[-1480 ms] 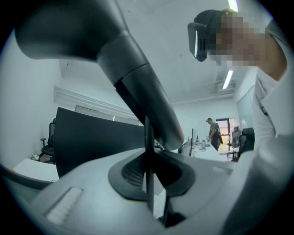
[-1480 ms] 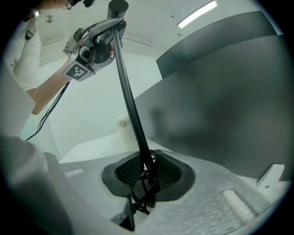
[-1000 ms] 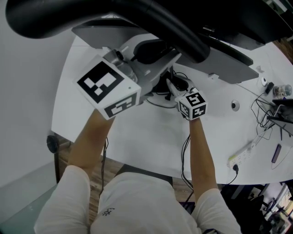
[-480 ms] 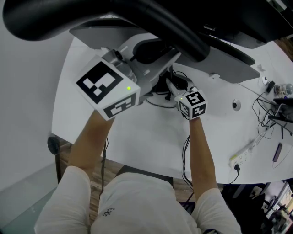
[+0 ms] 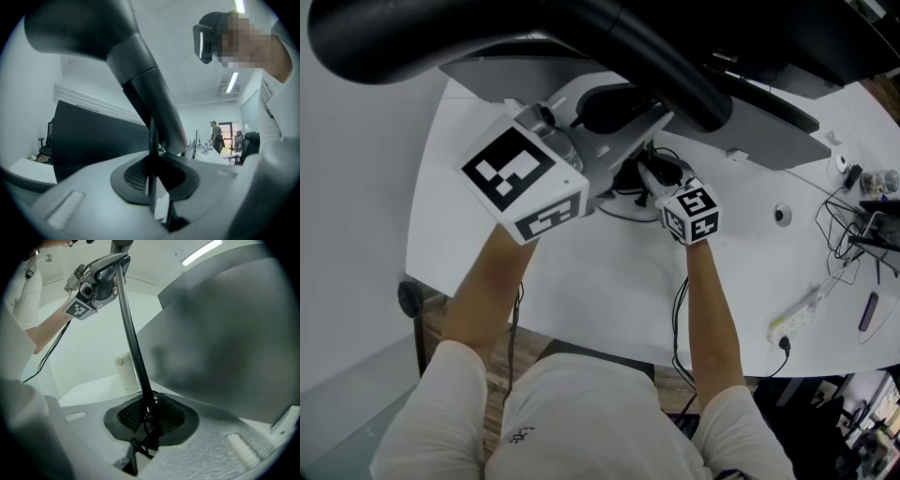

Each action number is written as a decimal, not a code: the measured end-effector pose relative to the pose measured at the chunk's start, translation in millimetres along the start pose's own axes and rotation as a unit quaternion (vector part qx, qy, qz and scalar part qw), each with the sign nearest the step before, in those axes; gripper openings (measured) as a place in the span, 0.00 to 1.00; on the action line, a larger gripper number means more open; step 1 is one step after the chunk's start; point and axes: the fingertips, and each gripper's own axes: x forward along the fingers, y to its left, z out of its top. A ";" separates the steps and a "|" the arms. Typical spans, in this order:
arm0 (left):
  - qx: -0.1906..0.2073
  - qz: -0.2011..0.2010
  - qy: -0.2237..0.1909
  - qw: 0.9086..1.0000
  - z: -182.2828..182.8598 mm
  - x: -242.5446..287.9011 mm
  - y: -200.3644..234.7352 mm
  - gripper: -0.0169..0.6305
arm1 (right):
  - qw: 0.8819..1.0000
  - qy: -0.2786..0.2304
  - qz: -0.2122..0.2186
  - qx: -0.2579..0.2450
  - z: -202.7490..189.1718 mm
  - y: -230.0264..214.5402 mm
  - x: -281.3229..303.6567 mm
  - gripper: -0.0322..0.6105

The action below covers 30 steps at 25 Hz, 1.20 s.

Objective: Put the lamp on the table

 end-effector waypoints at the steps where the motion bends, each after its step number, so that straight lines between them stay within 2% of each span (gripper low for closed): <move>1: 0.001 -0.001 0.001 1.000 -0.6 1.0 -0.5 0.07 | 1.000 0.000 0.000 0.000 -0.5 -0.5 0.3 0.15; 15: 0.005 -0.004 0.006 1.000 -5.2 12.4 -9.0 0.07 | 1.000 0.001 0.005 -0.001 -6.7 -2.4 -3.1 0.15; 30: -0.012 0.005 0.004 1.000 -7.8 15.8 -6.3 0.07 | 1.000 -0.002 0.006 -0.001 -9.1 -2.3 -3.5 0.15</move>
